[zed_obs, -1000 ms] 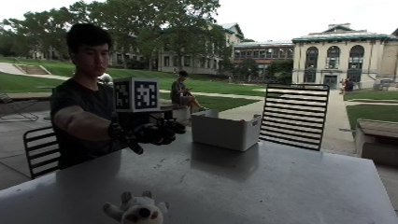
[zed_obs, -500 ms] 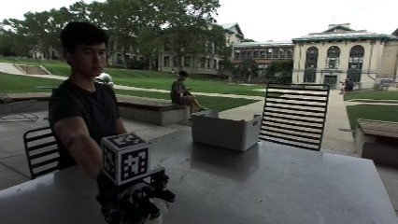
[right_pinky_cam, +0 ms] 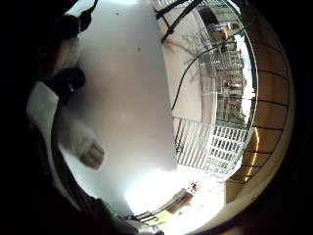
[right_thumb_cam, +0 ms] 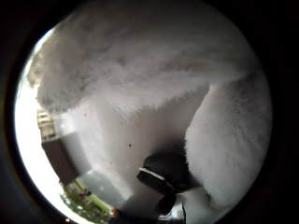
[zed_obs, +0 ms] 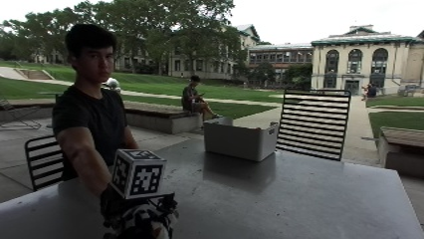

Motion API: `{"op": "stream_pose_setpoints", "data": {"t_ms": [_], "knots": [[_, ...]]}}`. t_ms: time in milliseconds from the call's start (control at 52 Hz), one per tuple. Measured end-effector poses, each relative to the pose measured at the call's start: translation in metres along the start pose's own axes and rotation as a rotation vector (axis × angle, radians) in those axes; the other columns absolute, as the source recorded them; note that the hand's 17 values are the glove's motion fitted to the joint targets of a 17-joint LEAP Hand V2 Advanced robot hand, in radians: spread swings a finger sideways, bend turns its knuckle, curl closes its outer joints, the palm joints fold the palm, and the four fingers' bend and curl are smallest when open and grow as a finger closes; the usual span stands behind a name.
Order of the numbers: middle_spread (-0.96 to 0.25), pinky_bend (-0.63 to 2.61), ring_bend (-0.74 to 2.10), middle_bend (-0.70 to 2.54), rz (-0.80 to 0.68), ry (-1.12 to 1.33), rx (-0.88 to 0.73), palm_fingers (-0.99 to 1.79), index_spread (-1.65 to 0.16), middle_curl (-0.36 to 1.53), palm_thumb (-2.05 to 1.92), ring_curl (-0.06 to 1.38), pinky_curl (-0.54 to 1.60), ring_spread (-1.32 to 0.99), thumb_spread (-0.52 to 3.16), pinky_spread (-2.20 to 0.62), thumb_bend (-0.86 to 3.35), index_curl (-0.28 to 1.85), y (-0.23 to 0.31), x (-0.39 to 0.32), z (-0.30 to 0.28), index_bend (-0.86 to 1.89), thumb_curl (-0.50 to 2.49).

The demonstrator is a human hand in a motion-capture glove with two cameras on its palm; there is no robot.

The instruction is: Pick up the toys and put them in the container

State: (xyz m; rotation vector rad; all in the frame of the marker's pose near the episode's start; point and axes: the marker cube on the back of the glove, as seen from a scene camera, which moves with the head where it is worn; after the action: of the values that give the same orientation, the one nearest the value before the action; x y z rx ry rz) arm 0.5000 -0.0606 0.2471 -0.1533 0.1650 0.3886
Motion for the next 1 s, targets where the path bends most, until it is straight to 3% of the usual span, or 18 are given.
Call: {"op": "stream_pose_setpoints", "data": {"t_ms": [192,385,558,615,769,1000], "knots": [[-0.29,1.06,0.89,0.21,0.0,-0.043,0.054,1.09,-0.32,0.21,0.73,0.47,0.3,-0.46,1.13,-0.5,0.24,0.41,0.001,-0.004,-0.006,0.66,0.37],[-0.39,0.76,1.09,0.53,-0.01,-0.073,0.039,1.36,-0.25,0.34,0.94,0.52,0.25,-0.43,1.11,-0.49,0.35,0.56,0.006,-0.014,-0.017,0.86,0.41],[-0.39,0.78,1.12,0.82,-0.023,-0.088,-0.009,1.35,-0.21,0.47,1.14,0.51,0.29,-0.43,1.01,-0.53,0.51,0.63,0.011,-0.027,-0.043,0.91,0.54],[-0.39,0.8,1.14,0.84,-0.016,-0.098,0.0,1.25,-0.21,0.49,1.07,0.51,0.31,-0.44,0.79,-0.53,0.44,0.65,0.017,-0.034,-0.063,0.89,0.57],[-0.41,1.04,1.06,0.64,0.029,-0.118,0.13,0.94,-0.23,0.46,0.77,0.49,0.41,-0.44,0.65,-0.5,0.19,0.68,0.033,-0.056,-0.135,0.75,0.57],[-0.44,1.15,1.0,0.5,0.021,-0.225,0.289,0.87,-0.29,0.46,0.73,0.47,0.44,-0.46,0.67,-0.46,0.14,0.75,0.076,-0.115,-0.265,0.63,0.64]]}}
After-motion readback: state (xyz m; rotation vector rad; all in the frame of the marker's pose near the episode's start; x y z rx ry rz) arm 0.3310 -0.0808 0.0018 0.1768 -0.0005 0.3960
